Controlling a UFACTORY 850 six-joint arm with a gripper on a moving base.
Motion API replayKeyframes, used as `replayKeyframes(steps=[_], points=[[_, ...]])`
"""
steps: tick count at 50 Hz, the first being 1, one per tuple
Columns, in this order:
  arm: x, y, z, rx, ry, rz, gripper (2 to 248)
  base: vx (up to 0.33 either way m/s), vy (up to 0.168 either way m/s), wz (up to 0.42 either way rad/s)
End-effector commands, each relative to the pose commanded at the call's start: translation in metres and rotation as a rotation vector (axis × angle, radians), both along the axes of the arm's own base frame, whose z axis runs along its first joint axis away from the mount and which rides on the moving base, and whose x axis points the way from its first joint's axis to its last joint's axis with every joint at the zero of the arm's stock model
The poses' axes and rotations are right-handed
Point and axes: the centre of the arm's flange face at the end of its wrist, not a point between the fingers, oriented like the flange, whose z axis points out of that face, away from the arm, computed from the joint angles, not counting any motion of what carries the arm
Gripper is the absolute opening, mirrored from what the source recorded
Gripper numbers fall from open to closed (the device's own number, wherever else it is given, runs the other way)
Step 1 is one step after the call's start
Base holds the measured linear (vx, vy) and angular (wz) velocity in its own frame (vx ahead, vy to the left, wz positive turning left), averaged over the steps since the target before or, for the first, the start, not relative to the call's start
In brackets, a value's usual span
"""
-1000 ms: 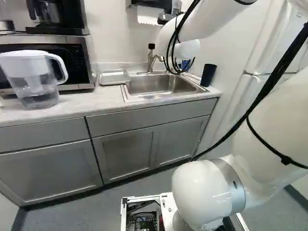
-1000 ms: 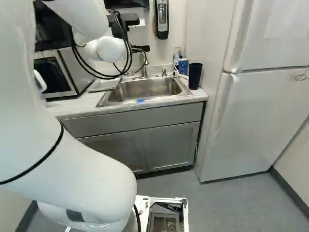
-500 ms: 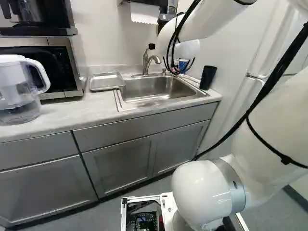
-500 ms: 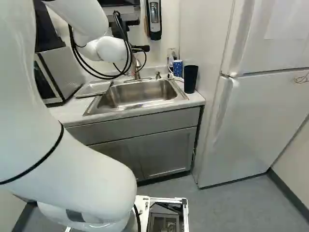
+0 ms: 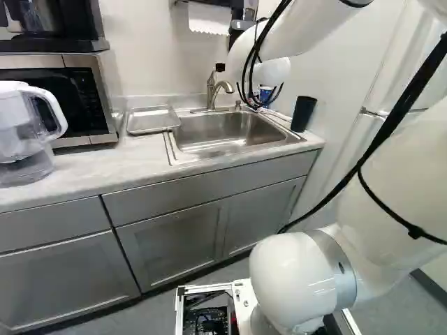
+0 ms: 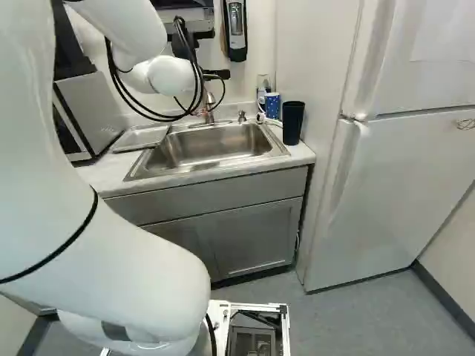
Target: Rinse the cup and place it in the tray
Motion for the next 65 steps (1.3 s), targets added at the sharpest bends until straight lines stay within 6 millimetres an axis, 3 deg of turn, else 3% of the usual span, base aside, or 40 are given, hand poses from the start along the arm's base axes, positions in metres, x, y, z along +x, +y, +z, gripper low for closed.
replayKeyframes(steps=[25,65], points=[[0.011,0.0,0.0,0.0,0.002,-0.001,247,0.0,0.0,0.0],[0.06,0.001,-0.003,-0.003,0.052,-0.004,247,0.0,0.0,0.0]])
